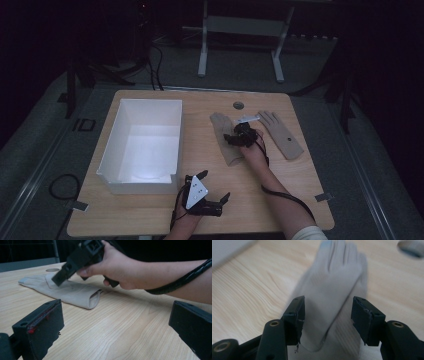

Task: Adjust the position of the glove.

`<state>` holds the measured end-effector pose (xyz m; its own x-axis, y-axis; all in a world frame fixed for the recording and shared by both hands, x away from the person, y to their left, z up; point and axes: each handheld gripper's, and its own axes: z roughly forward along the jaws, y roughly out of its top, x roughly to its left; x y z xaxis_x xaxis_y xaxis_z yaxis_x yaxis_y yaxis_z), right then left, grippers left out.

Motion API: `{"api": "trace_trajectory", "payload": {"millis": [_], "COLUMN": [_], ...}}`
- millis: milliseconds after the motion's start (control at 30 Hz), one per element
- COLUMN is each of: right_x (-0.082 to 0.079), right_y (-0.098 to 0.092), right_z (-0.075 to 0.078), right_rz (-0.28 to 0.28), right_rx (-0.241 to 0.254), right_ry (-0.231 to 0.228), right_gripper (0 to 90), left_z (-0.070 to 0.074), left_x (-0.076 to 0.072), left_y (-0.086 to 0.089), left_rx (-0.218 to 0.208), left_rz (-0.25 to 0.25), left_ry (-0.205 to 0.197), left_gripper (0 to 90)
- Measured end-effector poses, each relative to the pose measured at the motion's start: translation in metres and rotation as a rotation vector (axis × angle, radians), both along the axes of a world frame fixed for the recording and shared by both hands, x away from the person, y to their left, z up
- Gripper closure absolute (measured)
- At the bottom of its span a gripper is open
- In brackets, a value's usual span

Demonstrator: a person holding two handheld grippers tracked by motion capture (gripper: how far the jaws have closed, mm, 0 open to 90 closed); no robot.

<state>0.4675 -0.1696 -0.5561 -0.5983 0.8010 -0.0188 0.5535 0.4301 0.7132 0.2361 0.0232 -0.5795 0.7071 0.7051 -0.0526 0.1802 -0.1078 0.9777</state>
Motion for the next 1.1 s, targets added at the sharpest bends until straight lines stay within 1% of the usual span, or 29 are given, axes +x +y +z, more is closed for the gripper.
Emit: {"api": "trace_trajectory", "payload": {"millis": [33, 67, 133, 167, 267, 367, 400, 467, 600, 667, 733, 767, 867, 933, 967, 1067, 1100], "right_x": [0.000, 0.000, -0.004, -0.004, -0.005, -0.007, -0.007, -0.007, -0.006, -0.007, -0.009, -0.010, -0.013, -0.015, -0.016, -0.022, -0.024], "right_y": [0.001, 0.001, 0.001, 0.001, 0.001, 0.003, 0.004, 0.006, 0.008, 0.008, 0.007, 0.007, 0.006, 0.004, 0.003, -0.001, -0.001], "right_z": [-0.008, -0.008, -0.011, -0.011, -0.012, -0.012, -0.011, -0.010, -0.004, 0.001, 0.007, 0.011, 0.025, 0.036, 0.041, 0.058, 0.064], "right_rz": [-0.002, -0.002, 0.004, 0.004, 0.004, 0.006, 0.011, 0.016, -0.007, -0.016, -0.025, -0.031, -0.044, -0.048, -0.054, -0.071, -0.077], "right_rx": [-0.017, -0.017, -0.030, -0.030, -0.028, -0.029, -0.031, -0.032, -0.036, -0.011, -0.004, 0.009, 0.023, 0.045, 0.045, 0.072, 0.070], "right_ry": [-0.002, -0.002, -0.039, -0.039, -0.056, -0.062, -0.060, -0.044, -0.007, -0.006, -0.012, -0.013, -0.036, -0.045, -0.061, -0.089, -0.105], "right_gripper": [44.2, 44.2, 45.9, 45.9, 49.6, 61.5, 68.9, 76.9, 80.0, 80.3, 80.4, 80.5, 80.7, 80.8, 80.7, 80.8, 80.8], "left_z": [0.000, 0.000, 0.000, 0.000, 0.000, 0.000, 0.000, 0.000, 0.000, 0.000, 0.000, 0.000, 0.000, 0.000, 0.000, 0.000, 0.000], "left_x": [0.000, 0.000, 0.000, 0.000, 0.000, 0.000, 0.000, 0.001, 0.001, 0.001, 0.001, 0.001, 0.001, 0.001, 0.001, 0.001, 0.001], "left_y": [0.000, 0.000, 0.000, 0.000, 0.000, 0.000, 0.000, 0.000, 0.000, 0.000, 0.000, 0.000, 0.000, 0.000, 0.000, 0.000, 0.000], "left_rx": [0.000, 0.000, -0.001, -0.002, -0.001, -0.002, -0.003, -0.004, -0.003, -0.004, -0.005, -0.006, -0.005, -0.005, -0.004, -0.004, -0.004], "left_rz": [0.000, 0.001, 0.001, 0.002, 0.002, 0.005, 0.006, 0.007, 0.008, 0.008, 0.007, 0.008, 0.008, 0.009, 0.009, 0.010, 0.010], "left_ry": [0.000, 0.001, 0.002, 0.002, 0.002, 0.005, 0.006, 0.008, 0.008, 0.009, 0.010, 0.010, 0.010, 0.009, 0.009, 0.010, 0.010], "left_gripper": [0.1, 0.1, 0.1, 0.1, 0.1, 0.1, 0.1, 0.1, 0.1, 0.1, 0.1, 0.1, 0.1, 0.1, 0.1, 0.1, 0.1]}}
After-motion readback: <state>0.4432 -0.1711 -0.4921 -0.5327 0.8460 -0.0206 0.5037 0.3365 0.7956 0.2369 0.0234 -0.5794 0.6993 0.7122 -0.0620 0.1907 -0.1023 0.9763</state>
